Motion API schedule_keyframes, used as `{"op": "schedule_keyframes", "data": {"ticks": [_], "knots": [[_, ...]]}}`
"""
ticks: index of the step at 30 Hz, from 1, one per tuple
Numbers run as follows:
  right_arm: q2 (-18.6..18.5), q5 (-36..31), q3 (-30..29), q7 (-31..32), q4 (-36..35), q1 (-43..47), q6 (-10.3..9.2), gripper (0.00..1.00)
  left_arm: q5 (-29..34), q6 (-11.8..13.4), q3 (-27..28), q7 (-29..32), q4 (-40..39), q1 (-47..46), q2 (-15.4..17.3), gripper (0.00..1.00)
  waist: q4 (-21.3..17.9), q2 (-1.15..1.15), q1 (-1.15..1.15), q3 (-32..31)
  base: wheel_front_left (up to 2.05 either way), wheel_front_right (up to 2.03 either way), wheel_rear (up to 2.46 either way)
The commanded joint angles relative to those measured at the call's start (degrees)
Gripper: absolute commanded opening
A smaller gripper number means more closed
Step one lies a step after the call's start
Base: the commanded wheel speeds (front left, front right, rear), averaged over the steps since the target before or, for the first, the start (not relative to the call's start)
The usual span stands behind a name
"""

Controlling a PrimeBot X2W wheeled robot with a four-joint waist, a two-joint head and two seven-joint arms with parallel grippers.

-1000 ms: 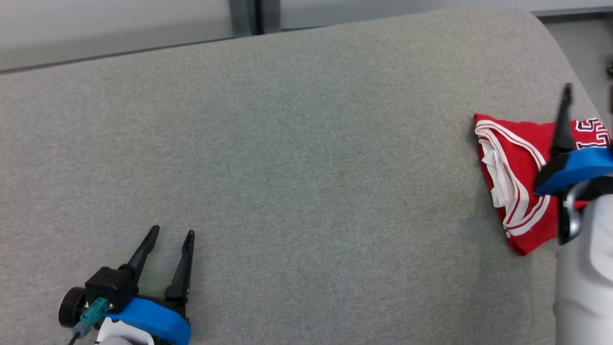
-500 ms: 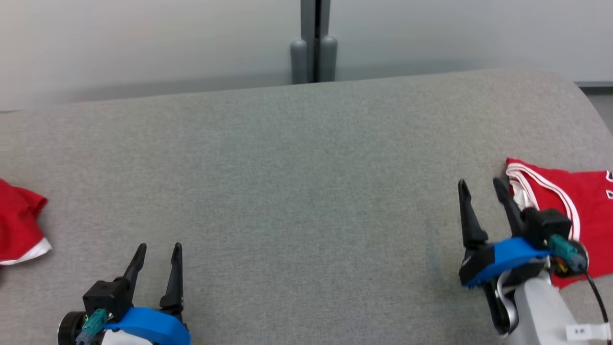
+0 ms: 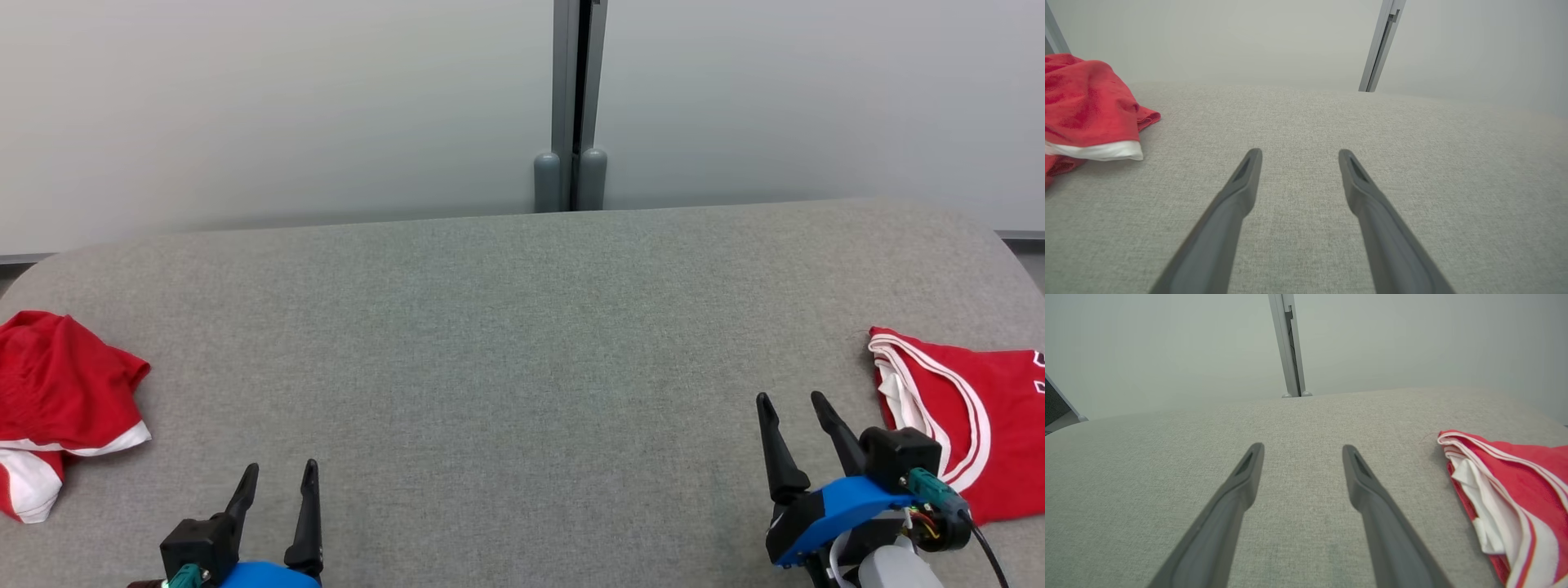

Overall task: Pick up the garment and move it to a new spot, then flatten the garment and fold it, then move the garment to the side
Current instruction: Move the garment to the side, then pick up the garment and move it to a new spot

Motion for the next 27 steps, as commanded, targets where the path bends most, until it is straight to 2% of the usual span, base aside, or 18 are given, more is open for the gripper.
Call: {"op": "schedule_keyframes", "data": {"ticks": [1, 9, 17, 22, 27], "knots": [[-0.3, 0.2, 0.3, -0.3, 0.1, 1.0, 0.01, 1.00, 0.5, 0.2, 0.8, 0.0, -0.1, 0.2, -0.1, 1.00, 0.0, 0.01, 0.01, -0.4, 0.00, 0.00, 0.00], [-0.3, 1.7, 1.6, -0.3, 0.5, 2.0, 0.01, 1.00, 2.4, 0.2, 2.9, 0.0, 0.4, 1.7, -1.8, 1.00, 0.3, 0.01, 0.01, -2.3, 0.00, 0.00, 0.00], [-0.3, 1.0, 1.5, -0.3, 0.4, 2.2, 0.01, 1.00, 2.6, 0.2, 3.2, 0.0, 0.0, 1.4, -2.1, 1.00, 1.5, 0.01, 0.01, -1.6, 0.00, 0.00, 0.00], [-0.3, 2.2, 2.5, -0.3, 0.9, 2.4, 0.01, 1.00, 2.3, 0.2, 3.5, 0.0, 0.3, 1.0, -1.9, 1.00, 5.2, 0.01, 0.01, -1.5, 0.00, 0.00, 0.00], [-0.3, 3.6, 3.8, -0.3, 1.5, 2.0, 0.01, 1.00, 2.5, 0.2, 3.7, 0.0, 1.0, 0.3, -1.4, 1.00, 11.0, 0.01, 0.01, -1.5, 0.00, 0.00, 0.00]]}}
